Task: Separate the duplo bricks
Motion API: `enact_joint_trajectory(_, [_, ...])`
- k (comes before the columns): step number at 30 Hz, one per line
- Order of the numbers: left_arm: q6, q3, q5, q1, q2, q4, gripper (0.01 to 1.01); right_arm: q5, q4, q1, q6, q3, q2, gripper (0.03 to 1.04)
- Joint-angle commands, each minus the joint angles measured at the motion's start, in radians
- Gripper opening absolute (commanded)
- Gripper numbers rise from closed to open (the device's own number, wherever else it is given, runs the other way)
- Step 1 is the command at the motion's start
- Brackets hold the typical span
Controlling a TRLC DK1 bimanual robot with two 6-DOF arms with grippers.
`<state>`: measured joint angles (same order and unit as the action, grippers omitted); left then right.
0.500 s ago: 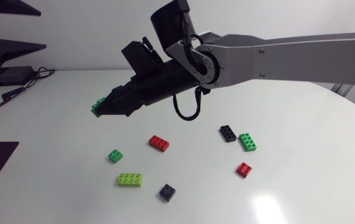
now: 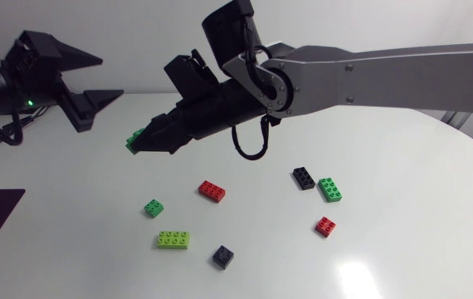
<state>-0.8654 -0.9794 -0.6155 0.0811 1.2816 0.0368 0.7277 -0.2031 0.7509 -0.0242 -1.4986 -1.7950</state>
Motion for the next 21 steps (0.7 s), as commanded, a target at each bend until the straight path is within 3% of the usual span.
enact_joint_trajectory(1, [0.143,0.071,0.010,-0.037,0.004,-0.052,0.821,-0.008,-0.007,-0.002,-0.023,-0.006,-0.037,0.26])
enact_joint_trajectory(6, [0.246,0.154,-0.053,-0.055,-0.007,-0.077,0.820,-0.008,-0.004,0.001,-0.031,-0.015,-0.053,0.26])
enact_joint_trajectory(11, [0.324,0.156,-0.207,-0.021,0.016,-0.086,0.720,-0.011,-0.004,-0.007,-0.088,0.018,-0.047,0.26])
enact_joint_trajectory(14, [0.324,0.154,-0.273,-0.014,0.015,-0.052,0.713,-0.033,-0.002,-0.008,-0.132,0.051,-0.038,0.26])
enact_joint_trajectory(17, [0.305,0.133,-0.331,0.000,0.019,0.012,0.644,-0.047,0.001,-0.001,-0.164,0.077,-0.033,0.26])
enact_joint_trajectory(21, [0.226,0.110,-0.369,0.005,0.028,0.107,0.602,-0.060,0.002,-0.002,-0.195,0.093,-0.033,0.26])
